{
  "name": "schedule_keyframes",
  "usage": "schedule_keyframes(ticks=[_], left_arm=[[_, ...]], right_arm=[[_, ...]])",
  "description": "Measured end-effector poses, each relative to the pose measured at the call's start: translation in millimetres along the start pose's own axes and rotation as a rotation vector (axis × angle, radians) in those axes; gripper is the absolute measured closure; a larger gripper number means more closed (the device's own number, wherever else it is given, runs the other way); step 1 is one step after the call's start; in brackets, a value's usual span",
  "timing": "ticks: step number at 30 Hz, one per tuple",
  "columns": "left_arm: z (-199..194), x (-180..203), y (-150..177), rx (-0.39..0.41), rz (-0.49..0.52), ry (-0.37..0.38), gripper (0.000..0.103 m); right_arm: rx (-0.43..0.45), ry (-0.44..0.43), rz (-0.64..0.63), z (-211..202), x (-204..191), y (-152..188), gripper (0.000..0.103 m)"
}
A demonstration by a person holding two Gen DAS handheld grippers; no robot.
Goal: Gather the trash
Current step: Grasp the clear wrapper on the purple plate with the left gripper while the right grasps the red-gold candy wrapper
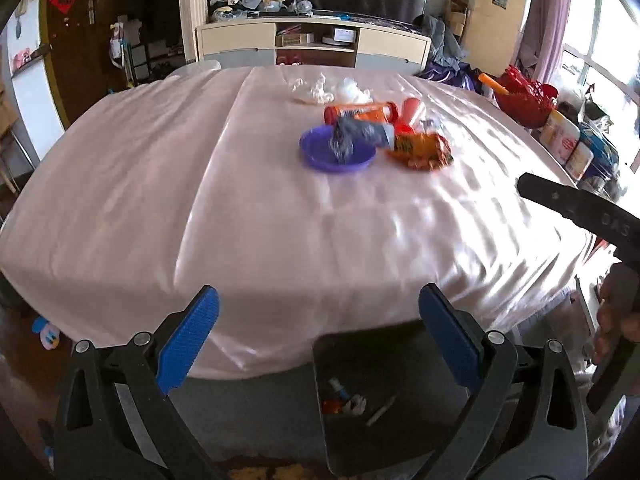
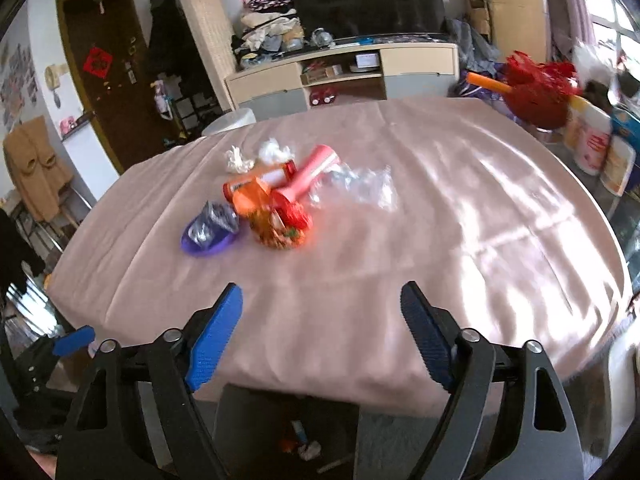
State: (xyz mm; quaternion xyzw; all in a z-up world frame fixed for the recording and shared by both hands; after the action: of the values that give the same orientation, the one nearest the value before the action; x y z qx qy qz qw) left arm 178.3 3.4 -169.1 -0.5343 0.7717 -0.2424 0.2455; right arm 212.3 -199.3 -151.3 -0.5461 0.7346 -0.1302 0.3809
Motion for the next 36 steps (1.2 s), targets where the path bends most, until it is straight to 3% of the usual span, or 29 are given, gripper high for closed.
schedule_keyframes(ticks=[6,18,19,20,24,32,36], left_arm=[[14,-12,-24,-0.006,0.006,-0.001,0.01],[37,-22,-60,-0.013,0.034,0.01,0.027],[38,-22,-63,-0.012,0.037,0.011,0.027],[41,-23,-66,-0.01,0.038,0.015,0.027],[51,-20,-81,0.001,0.036,0.048,0.027],[75,-9,-109,0.011,0.007,0.109,0.026],[89,-3,-118,0.013,0.002,0.097,0.018]], right_arm=[[-0.042,-0.023,-0.034,38,-24,-19,0.034],[-0.135,-0.027,-0.052,98,-40,-27,0.034],[-0.141,-0.032,-0.048,100,-39,-25,0.036],[-0.147,-0.042,-0.044,102,-38,-23,0.05],[-0.134,-0.09,-0.004,95,-28,-23,0.057],[-0.094,-0.097,0.075,73,2,-18,0.058],[-0.087,-0.093,0.058,72,4,-13,0.058]])
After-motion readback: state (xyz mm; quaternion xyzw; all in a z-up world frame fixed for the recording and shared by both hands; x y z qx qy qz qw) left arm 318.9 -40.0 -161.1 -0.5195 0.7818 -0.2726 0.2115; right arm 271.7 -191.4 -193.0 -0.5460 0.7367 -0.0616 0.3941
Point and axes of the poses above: each gripper's, at about its wrist camera, not at the fingertips, and z roughly the way its jaws point, x to its right, y to its underside, the point moved 6 cm from there along z, roughly the way its jaws point, and after that the axes turned 15 degrees about z, right-handed, at the moved point
